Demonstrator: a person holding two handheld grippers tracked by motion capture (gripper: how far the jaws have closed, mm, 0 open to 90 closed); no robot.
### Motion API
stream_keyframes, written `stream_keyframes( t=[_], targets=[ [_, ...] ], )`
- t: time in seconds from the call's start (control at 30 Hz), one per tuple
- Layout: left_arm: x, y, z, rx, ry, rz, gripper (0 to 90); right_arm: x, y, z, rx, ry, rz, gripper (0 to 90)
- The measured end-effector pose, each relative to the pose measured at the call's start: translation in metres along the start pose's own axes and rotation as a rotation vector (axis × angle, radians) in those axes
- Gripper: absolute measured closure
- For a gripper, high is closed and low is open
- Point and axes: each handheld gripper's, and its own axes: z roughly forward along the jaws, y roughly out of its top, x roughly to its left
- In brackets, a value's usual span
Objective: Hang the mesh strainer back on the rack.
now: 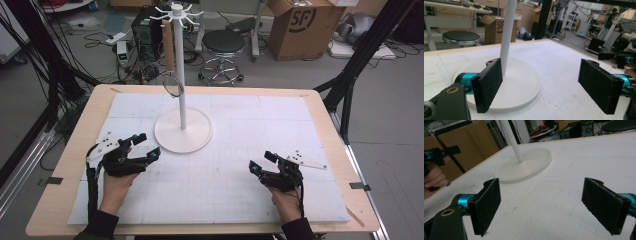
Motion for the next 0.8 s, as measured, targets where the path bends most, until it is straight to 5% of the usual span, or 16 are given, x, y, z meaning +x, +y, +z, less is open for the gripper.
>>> stream_keyframes(
  t=[0.57,0.8],
  targets=[
    [-0.009,-0.021,-0.002,0.090,-0.035,-0.021,20.6,-0.005,0.006,0.003,-0.010,0.000,0.001,15.1],
    [-0.010,-0.028,-0.010,0.086,-0.036,-0.043,20.8,0.000,0.004,0.006,0.018,-0.012,-0.054,15.1]
  ],
)
